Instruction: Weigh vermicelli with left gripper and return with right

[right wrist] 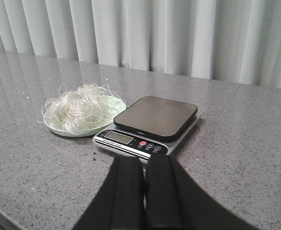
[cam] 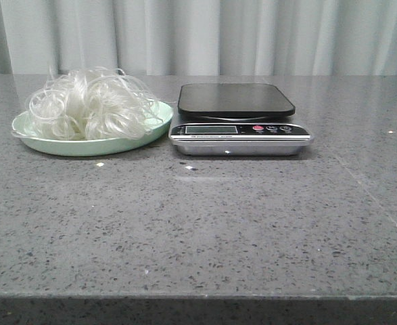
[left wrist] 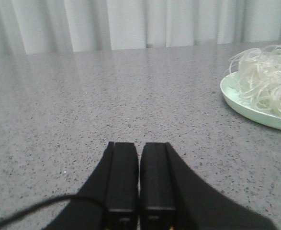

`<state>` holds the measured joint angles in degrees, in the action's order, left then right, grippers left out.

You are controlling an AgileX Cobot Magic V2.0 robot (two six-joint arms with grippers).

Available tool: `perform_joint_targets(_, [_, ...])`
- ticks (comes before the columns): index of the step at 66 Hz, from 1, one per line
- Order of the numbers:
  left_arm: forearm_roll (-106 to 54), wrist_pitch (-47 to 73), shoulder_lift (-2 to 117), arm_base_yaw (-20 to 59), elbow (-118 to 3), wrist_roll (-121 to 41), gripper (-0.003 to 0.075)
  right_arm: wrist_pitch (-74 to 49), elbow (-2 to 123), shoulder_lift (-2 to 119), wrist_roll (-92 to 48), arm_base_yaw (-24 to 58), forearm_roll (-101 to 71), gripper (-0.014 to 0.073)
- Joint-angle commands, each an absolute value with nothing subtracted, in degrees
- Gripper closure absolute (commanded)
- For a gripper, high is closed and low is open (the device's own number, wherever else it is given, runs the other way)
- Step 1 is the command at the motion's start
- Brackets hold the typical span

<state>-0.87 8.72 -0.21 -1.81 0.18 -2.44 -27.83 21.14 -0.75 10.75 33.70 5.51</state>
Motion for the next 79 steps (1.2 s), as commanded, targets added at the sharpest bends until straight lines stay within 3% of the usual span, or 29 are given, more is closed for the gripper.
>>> perform_joint_targets(1, [-0.9, 0.4, -1.4, -2.2, 0.5, 1.5, 0.0594, -23.1, 22.4, -1.2, 10.5, 33.5, 6.7, 0.0426])
perform_joint_targets(61, [-0.8, -0.8, -1.4, -2.2, 0.6, 1.9, 0.0594, -23.2, 22.3, -1.2, 10.5, 32.9, 6.7, 0.0426])
perform_joint_targets(68, [-0.8, -0.8, -1.4, -2.2, 0.6, 1.9, 0.0594, -23.0, 22.3, -1.2, 10.5, 27.3, 6.6, 0.0426])
perform_joint_targets(79, [-0.8, -0.8, -1.4, -2.2, 0.6, 1.9, 0.0594, -21.6, 20.7, -1.2, 10.2, 12.0, 6.5, 0.0426])
